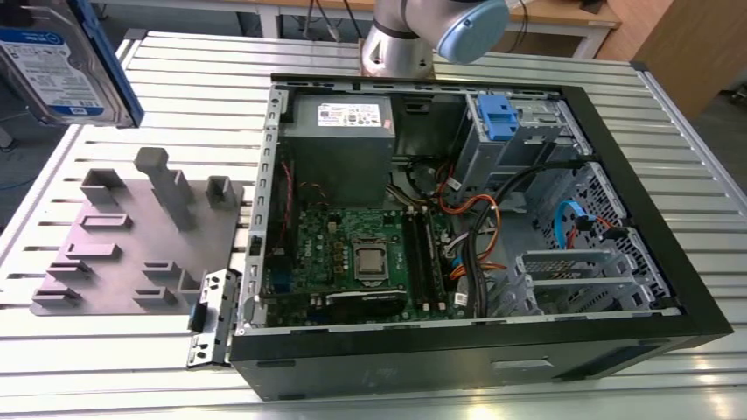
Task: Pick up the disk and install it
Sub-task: 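Pick up the disk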
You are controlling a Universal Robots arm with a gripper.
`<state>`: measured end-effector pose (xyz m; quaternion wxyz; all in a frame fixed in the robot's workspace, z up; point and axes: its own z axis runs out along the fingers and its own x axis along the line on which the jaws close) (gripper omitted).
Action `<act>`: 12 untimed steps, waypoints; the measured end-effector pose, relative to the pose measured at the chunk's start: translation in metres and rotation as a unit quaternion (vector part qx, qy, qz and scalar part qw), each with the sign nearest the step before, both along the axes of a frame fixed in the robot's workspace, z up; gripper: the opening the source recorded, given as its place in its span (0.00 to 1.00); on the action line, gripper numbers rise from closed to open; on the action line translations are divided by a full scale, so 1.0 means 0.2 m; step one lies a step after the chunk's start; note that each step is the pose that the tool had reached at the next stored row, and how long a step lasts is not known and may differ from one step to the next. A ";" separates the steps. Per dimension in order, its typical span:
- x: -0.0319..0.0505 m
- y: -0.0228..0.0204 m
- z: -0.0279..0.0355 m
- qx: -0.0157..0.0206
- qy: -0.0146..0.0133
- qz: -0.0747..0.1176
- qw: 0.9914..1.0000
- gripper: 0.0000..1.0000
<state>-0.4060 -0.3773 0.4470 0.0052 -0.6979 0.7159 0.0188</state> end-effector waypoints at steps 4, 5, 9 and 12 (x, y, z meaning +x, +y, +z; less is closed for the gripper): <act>0.000 0.000 0.008 0.000 0.000 0.000 1.000 0.35; 0.000 0.000 0.008 0.000 0.000 0.000 1.000 0.35; 0.000 0.000 0.009 0.000 0.000 0.000 1.000 0.35; 0.000 0.000 0.017 0.000 0.000 0.000 1.000 0.35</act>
